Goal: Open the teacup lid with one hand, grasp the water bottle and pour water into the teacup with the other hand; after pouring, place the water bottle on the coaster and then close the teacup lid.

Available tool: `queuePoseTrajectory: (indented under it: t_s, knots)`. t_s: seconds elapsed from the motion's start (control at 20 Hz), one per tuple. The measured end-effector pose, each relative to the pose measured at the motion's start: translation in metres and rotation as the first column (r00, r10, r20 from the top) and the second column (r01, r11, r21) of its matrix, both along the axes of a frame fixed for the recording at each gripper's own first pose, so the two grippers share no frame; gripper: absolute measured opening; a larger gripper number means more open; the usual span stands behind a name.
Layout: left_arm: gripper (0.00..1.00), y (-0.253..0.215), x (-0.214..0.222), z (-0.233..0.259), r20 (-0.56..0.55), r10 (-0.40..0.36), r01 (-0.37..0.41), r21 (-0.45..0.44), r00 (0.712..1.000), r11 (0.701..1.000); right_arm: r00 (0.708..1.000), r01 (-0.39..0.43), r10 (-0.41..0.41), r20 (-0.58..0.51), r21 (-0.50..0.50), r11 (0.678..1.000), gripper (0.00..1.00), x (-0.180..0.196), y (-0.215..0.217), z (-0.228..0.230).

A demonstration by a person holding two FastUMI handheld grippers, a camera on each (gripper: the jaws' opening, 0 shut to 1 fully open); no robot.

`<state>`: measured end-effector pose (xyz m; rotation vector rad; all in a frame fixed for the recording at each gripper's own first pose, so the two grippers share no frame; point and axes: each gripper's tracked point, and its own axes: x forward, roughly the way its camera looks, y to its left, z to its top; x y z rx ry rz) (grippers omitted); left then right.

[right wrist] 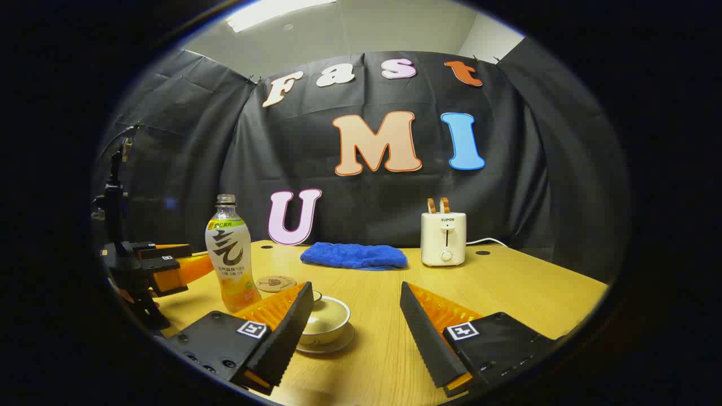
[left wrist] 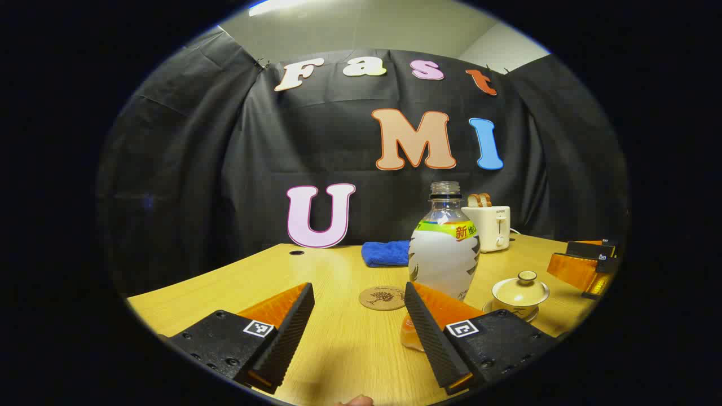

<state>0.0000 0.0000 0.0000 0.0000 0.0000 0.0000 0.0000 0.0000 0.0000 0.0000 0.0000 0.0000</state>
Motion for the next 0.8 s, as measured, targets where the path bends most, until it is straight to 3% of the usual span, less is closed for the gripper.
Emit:
queuePoseTrajectory:
  t_s: [0.8]
  knots:
    - [0.94, 0.0000, 0.0019, -0.0009, 0.002, 0.003, -0.003, 0.000, 1.000, 1.000, 1.000, 0.002, -0.002, -0.001, 0.005, 1.000, 0.98, -0.0003, 0.0006, 0.0009]
